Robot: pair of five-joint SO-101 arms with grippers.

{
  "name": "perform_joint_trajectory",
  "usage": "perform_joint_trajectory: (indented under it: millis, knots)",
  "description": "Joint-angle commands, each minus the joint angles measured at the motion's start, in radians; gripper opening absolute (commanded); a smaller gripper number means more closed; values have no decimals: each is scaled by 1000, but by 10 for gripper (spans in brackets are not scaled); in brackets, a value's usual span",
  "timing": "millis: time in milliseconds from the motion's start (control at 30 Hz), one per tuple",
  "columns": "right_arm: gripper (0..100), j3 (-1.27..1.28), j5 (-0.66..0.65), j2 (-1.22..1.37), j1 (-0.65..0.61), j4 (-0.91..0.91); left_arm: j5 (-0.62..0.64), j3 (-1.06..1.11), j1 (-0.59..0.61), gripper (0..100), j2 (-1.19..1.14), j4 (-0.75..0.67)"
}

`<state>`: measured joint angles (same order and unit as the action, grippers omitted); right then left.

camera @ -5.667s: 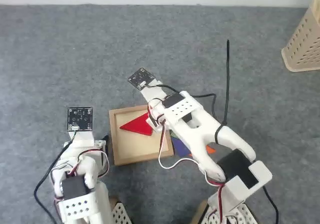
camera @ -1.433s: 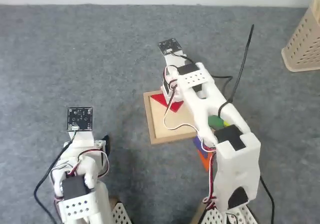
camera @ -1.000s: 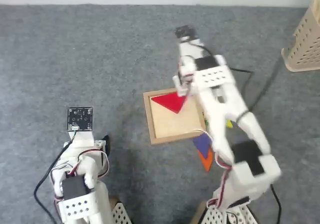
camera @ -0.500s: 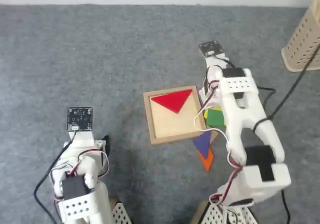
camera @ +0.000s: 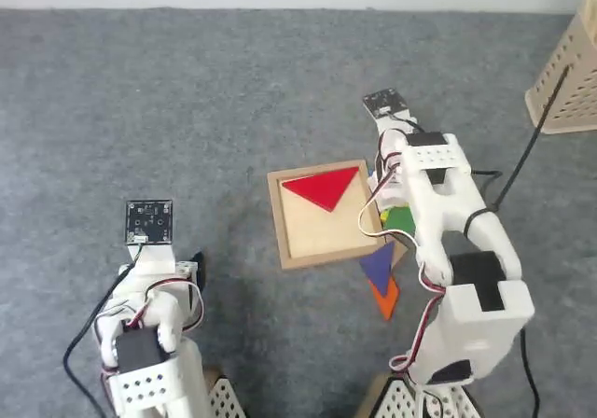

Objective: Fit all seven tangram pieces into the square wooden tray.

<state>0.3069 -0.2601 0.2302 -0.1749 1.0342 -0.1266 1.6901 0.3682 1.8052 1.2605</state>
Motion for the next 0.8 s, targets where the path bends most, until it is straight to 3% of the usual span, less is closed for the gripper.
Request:
perform_joint_trajectory:
  millis: [0, 100, 767]
  knots:
    - [291, -9, -25, -24, 13, 48, 9, -4, 5, 225, 15, 3]
    - [330, -6, -68, -22, 13, 54, 9, -4, 5, 225, 15, 3]
    - [329, 44, -71, -8, -1, 41, 9, -4, 5, 225, 15, 3]
